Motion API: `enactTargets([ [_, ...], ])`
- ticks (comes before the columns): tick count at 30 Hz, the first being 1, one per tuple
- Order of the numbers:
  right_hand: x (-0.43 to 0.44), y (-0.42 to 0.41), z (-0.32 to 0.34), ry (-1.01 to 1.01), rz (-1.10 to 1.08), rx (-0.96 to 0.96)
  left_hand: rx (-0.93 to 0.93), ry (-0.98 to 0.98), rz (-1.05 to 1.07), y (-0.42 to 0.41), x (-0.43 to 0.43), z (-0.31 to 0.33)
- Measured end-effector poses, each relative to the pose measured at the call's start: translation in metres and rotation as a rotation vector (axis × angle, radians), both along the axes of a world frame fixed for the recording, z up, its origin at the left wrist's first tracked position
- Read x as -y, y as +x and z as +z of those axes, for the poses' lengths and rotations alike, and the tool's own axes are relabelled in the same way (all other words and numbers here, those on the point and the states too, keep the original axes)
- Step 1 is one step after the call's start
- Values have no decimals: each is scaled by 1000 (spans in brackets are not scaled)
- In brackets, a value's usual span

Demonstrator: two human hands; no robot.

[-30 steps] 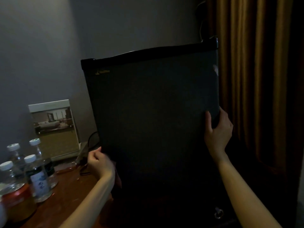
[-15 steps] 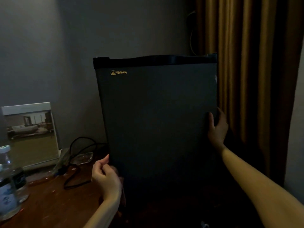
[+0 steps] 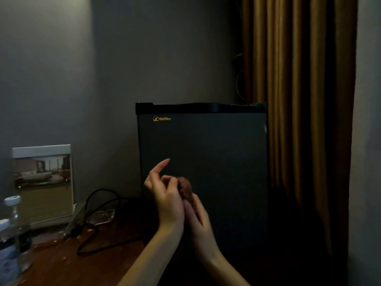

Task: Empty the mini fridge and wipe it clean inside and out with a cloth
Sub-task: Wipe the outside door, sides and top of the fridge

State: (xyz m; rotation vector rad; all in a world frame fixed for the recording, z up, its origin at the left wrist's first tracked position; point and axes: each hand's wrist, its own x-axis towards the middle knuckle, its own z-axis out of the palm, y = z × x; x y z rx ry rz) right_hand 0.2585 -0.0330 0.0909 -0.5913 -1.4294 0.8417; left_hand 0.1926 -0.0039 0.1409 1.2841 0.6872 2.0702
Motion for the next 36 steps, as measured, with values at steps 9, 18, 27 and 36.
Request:
enactTargets([
  [9, -66, 62, 43, 337, -829, -199, -365, 370, 277, -52, -24, 58],
  [18, -140, 83, -13, 243, -1125, 72, -381, -65, -77, -85, -82, 58],
  [27, -134, -12, 83, 621, -991, 536, -137, -293, -32, -72, -85, -77],
  [36, -126, -68, 210, 682, -1095, 746, -179, -311, -101, -69, -80, -110],
])
